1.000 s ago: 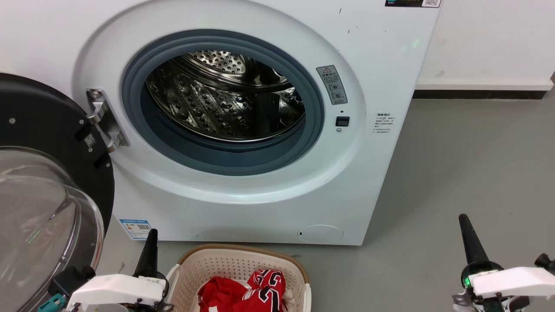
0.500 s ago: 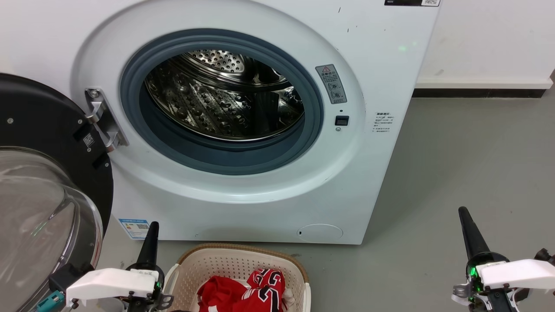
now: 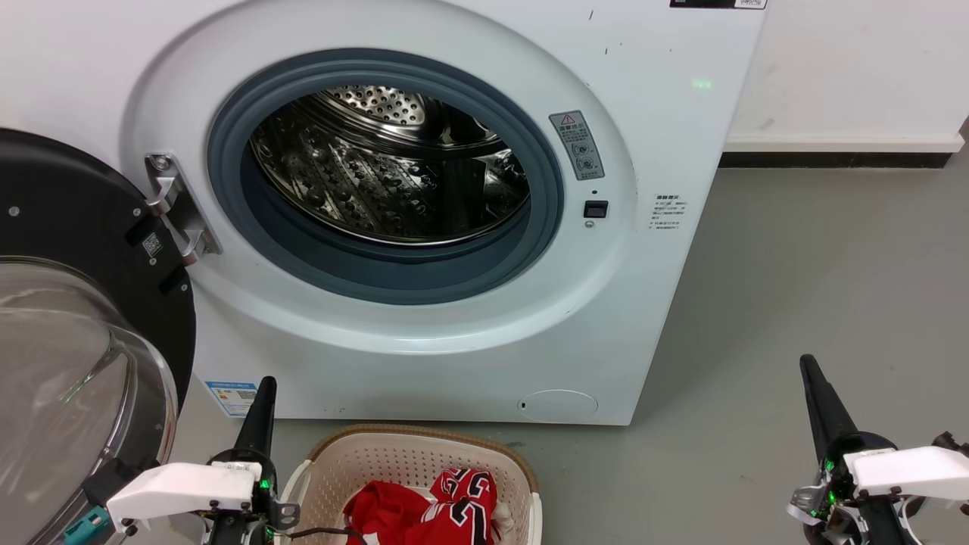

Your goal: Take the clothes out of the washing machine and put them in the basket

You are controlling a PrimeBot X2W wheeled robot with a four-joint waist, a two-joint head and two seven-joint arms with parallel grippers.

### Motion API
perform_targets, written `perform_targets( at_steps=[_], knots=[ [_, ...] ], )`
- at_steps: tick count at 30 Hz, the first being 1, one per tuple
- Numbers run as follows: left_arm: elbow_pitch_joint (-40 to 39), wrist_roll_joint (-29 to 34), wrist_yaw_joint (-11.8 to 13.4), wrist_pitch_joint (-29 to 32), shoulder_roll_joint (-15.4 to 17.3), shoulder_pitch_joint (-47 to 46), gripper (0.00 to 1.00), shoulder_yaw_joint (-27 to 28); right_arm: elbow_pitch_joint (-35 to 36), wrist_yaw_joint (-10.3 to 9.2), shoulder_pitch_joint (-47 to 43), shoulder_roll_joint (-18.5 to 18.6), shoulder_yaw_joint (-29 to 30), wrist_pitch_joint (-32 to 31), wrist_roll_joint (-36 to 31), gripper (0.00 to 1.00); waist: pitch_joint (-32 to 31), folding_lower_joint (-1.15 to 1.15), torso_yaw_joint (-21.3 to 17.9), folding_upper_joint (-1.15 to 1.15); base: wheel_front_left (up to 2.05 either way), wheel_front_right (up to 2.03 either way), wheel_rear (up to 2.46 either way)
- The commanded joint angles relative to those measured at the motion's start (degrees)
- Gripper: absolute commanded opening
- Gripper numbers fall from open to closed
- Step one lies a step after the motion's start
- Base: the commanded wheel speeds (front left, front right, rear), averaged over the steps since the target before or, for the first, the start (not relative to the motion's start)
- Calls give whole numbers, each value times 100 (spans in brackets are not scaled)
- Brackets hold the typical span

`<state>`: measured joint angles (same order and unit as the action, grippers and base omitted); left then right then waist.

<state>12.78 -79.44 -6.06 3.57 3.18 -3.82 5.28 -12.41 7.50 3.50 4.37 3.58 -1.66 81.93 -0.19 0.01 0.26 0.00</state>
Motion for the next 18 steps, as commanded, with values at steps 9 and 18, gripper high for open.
perform_targets(
  at_steps=[9, 18],
  knots=[
    [48, -515, -74, 128, -14, -167, 0, 59, -58, -1, 177, 6, 50, -142, 492, 0, 12, 0, -9, 0, 0, 0, 0],
    [95, -921, -124, 228, -26, -226, 0, 104, -113, -1, 249, -7, 83, -251, 861, 0, 24, 0, -17, 0, 0, 0, 0]
  ],
)
